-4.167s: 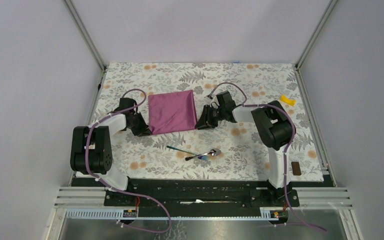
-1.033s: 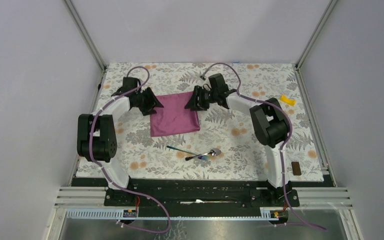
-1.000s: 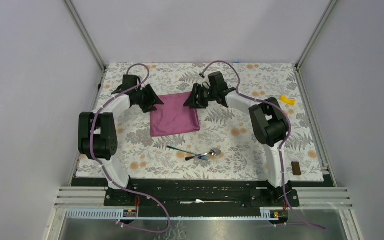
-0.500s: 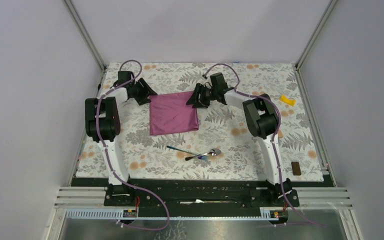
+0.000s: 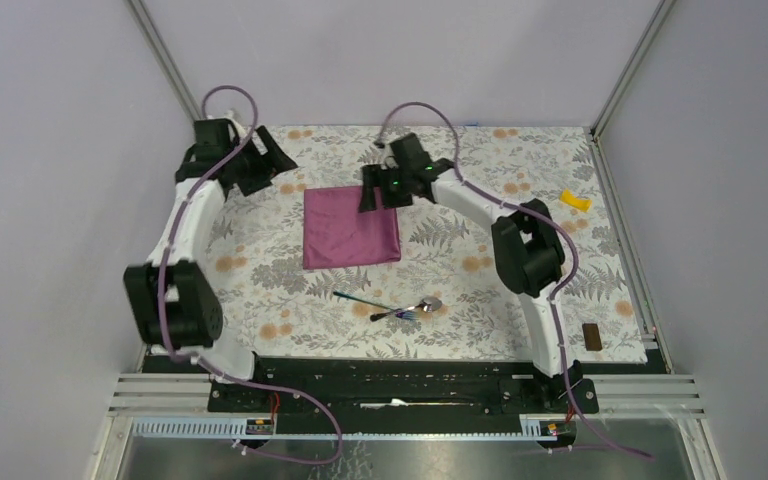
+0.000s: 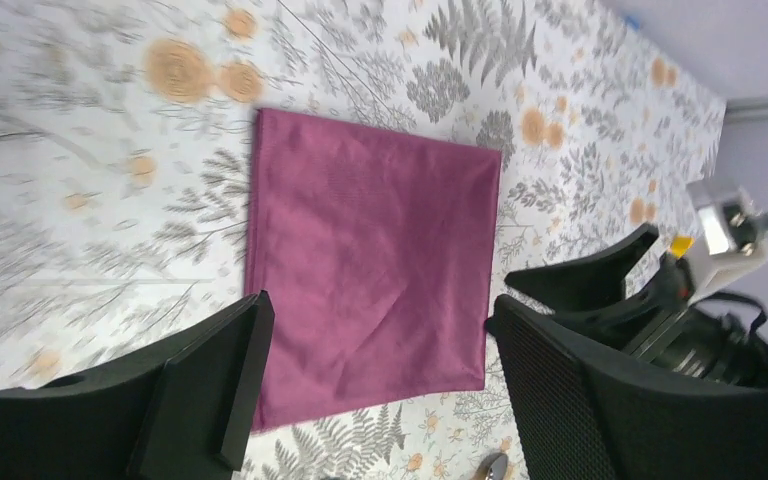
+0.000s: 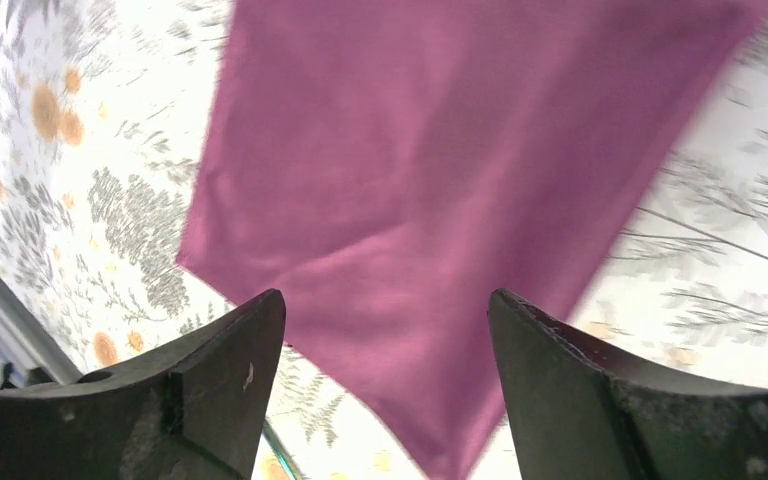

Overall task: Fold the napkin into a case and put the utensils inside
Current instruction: Smooth out the square-folded napkin at the center of the board, then pick up the top corner of the square-folded napkin from the center of the board.

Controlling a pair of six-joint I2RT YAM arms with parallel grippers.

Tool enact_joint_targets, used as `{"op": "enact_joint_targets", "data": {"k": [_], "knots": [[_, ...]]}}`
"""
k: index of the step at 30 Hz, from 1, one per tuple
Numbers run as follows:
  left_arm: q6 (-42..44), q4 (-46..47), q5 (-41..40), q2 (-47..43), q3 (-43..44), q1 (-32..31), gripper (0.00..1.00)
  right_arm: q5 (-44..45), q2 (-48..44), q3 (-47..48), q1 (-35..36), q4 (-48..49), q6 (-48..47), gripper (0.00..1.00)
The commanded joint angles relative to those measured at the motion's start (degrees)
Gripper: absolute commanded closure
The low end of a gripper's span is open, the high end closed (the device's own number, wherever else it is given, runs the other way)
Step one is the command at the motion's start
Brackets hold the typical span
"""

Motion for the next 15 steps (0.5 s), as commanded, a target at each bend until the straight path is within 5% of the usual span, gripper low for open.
{"op": "enact_joint_targets", "data": {"k": [1,9,15], "knots": [[-1.4,-1.9,-11.4,-13.2,-8.0,3.7,0.12,15.1,-4.2,6.0,12.7,-7.4,-8.5,0.23],[-5.9,1.5,-30.9,-29.2,-19.2,7.7,0.07,21.5,5.5,18.4,24.0,-11.8,-9.4,0.51],[-4.1,0.7,-31.5,-31.6,-19.2,7.8,0.06,21.4,14.8,31.2,26.3,-17.9,-9.1,0.47]]}}
